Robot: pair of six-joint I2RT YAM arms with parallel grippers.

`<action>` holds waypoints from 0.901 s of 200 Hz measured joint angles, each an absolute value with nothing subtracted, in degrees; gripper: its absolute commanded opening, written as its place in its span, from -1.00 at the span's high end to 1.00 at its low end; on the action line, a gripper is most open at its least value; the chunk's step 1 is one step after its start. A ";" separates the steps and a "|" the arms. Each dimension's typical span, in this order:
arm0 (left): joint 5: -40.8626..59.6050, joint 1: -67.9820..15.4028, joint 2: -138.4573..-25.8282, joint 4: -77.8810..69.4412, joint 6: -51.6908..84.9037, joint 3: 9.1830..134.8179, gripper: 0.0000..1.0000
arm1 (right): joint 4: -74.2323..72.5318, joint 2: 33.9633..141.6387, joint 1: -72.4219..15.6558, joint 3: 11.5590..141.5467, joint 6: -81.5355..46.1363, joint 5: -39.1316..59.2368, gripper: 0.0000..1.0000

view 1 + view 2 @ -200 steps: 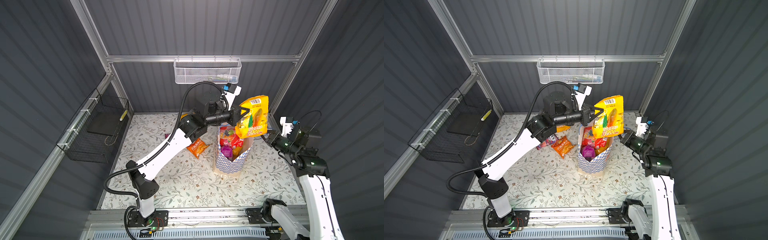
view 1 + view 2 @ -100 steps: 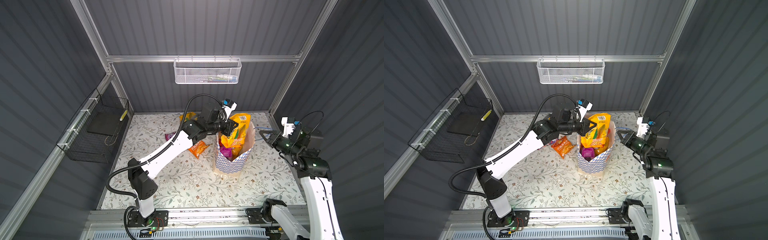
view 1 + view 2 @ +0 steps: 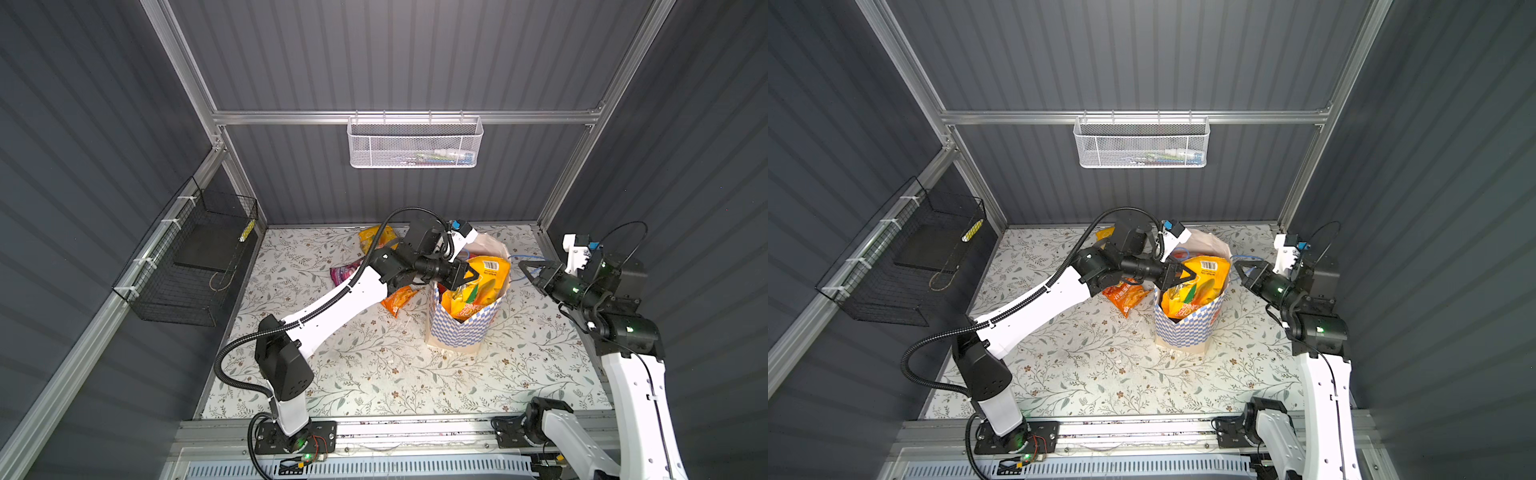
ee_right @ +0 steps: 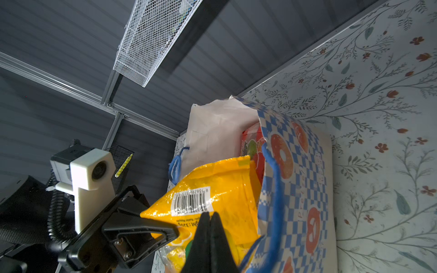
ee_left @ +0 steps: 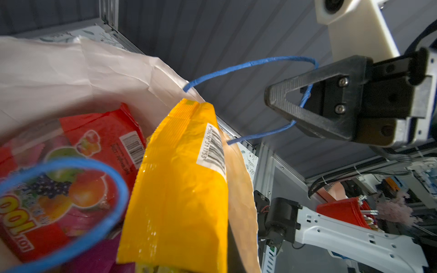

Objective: Place the snacks into the paper bag
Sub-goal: 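Lower the yellow mango bag into the paper bag and open the left gripper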

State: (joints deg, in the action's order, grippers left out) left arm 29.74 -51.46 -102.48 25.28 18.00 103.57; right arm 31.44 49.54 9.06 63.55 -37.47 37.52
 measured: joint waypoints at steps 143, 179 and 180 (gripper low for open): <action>18.04 -52.97 -110.39 36.12 14.57 106.43 0.12 | 31.35 49.63 9.06 63.55 -37.50 37.36 1.00; 12.69 -53.21 -108.75 36.29 14.48 107.66 -0.19 | 31.38 49.54 9.06 63.55 -37.50 36.86 1.00; 12.58 -53.21 -108.66 36.29 14.46 107.66 -0.19 | 31.38 49.54 9.06 63.55 -37.50 36.86 1.00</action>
